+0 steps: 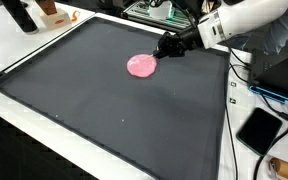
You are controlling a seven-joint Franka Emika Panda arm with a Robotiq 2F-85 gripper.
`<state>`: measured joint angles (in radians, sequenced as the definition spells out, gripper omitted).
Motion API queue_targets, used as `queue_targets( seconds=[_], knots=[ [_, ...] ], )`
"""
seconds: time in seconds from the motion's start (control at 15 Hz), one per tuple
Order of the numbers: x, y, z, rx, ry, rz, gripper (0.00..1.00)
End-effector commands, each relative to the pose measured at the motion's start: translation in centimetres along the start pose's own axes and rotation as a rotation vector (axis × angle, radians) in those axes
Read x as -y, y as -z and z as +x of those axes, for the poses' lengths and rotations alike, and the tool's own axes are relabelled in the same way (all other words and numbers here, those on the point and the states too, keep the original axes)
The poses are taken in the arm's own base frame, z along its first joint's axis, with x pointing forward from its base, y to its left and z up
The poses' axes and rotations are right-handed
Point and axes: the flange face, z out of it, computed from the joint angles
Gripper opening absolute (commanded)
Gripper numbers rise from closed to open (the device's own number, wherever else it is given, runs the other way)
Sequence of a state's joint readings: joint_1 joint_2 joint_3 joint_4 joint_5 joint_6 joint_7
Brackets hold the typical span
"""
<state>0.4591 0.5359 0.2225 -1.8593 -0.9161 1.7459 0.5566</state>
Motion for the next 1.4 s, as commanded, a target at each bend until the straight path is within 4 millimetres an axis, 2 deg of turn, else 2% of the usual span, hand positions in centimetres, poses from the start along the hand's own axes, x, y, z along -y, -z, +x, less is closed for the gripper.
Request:
queue_targets(
  seconds=[0.0, 0.33, 0.73, 1.33],
  knots=[
    [-1.9, -0.5, -0.3, -0.04, 0.01, 0.051, 0.03],
    [-4.9, -1.6, -0.8, -0.067, 0.02, 0.154, 0.03],
    [-8.6, -3.2, -2.7, -0.05, 0.045, 0.298, 0.03],
    [-14.4, -3.1, -6.5, -0.143, 0.031, 0.492, 0.03]
  ],
)
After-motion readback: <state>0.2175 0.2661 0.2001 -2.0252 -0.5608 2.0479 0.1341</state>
